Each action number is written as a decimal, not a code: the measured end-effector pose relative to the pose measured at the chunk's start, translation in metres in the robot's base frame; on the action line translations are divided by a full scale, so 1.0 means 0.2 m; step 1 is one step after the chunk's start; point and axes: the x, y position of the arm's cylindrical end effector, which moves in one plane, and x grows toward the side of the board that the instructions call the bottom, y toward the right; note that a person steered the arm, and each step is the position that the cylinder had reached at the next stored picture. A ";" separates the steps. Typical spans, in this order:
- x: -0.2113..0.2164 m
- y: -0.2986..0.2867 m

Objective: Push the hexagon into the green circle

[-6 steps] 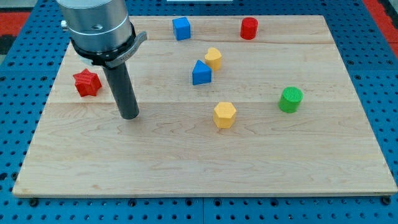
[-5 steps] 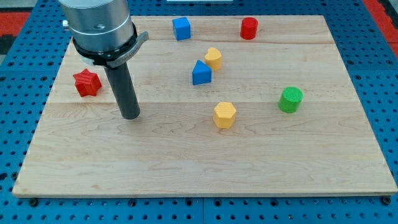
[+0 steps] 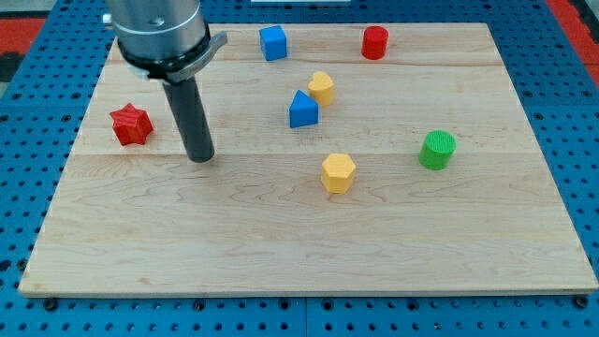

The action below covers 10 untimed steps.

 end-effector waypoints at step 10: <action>0.01 1.26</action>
